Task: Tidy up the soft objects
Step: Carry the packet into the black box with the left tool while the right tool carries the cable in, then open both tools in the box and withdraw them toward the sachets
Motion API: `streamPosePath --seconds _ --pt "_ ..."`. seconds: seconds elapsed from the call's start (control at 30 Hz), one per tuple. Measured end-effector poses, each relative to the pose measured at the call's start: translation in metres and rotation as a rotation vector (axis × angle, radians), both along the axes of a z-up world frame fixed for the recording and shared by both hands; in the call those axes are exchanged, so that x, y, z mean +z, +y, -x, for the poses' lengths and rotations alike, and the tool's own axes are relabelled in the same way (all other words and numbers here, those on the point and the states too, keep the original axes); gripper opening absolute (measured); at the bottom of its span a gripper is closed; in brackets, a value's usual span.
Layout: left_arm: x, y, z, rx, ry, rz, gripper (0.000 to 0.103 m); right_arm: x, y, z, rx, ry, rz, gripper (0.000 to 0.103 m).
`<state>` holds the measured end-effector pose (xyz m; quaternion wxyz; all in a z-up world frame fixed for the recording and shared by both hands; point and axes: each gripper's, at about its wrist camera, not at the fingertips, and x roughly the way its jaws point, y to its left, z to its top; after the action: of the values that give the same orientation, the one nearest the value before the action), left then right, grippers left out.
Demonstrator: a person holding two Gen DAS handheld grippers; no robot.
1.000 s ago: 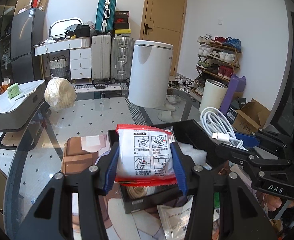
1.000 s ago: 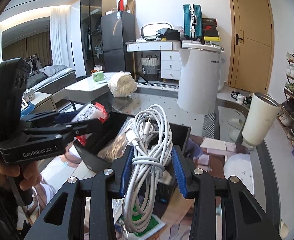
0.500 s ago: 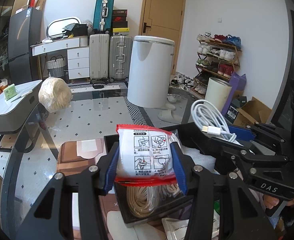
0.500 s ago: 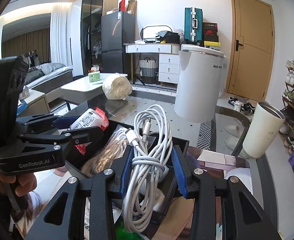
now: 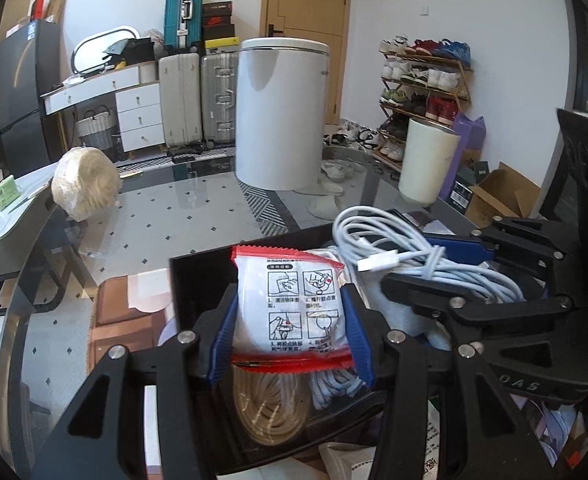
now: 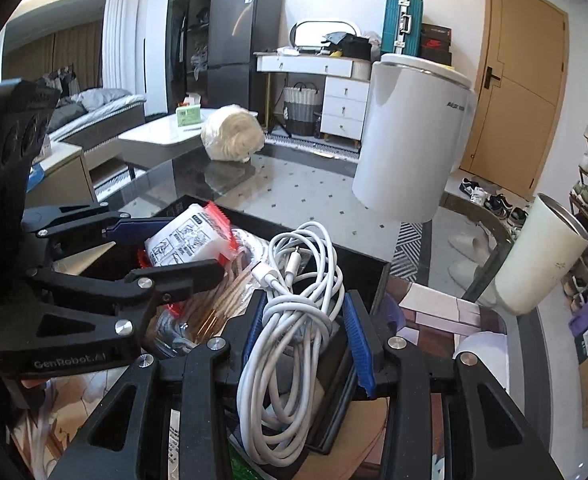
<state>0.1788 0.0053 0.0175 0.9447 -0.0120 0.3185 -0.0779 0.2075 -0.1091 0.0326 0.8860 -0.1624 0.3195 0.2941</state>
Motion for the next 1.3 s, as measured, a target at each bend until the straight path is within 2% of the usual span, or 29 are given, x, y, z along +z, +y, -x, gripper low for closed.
streamPosePath --seconds 0.43,0.6,0.73,0.83,1.0,1.07,1.1,1.23,1.3 --pt "-0.001 -0.009 0.009 -0.059 0.032 -0.063 0.048 -0.001 0.007 0.003 0.012 0.044 0.090 0.038" --pt "-0.001 -0.009 0.012 -0.065 0.031 -0.060 0.049 -0.001 0.005 0.005 0.020 0.053 0.094 0.038" --pt "0.001 -0.008 0.014 -0.062 0.029 -0.030 0.057 0.001 0.002 0.007 0.031 0.045 0.076 0.040" --pt "0.004 -0.005 0.021 -0.059 0.023 -0.023 0.073 0.007 -0.002 0.014 0.036 0.010 0.082 0.051" --pt "0.011 0.002 0.036 -0.044 -0.009 0.031 0.084 0.019 -0.020 0.028 0.032 -0.033 0.058 0.069" --pt "0.013 0.002 0.043 -0.035 -0.017 0.035 0.096 0.021 -0.026 0.033 0.021 -0.034 0.052 0.075" --pt "0.013 0.002 0.046 -0.025 -0.019 0.031 0.098 0.022 -0.030 0.034 0.015 -0.034 0.046 0.080" --pt "0.013 0.007 0.059 0.015 -0.028 0.041 0.100 0.022 -0.044 0.043 -0.029 -0.018 0.001 0.087" --pt "0.011 0.010 0.062 0.041 -0.024 0.051 0.103 0.021 -0.050 0.047 -0.045 -0.001 -0.031 0.099"
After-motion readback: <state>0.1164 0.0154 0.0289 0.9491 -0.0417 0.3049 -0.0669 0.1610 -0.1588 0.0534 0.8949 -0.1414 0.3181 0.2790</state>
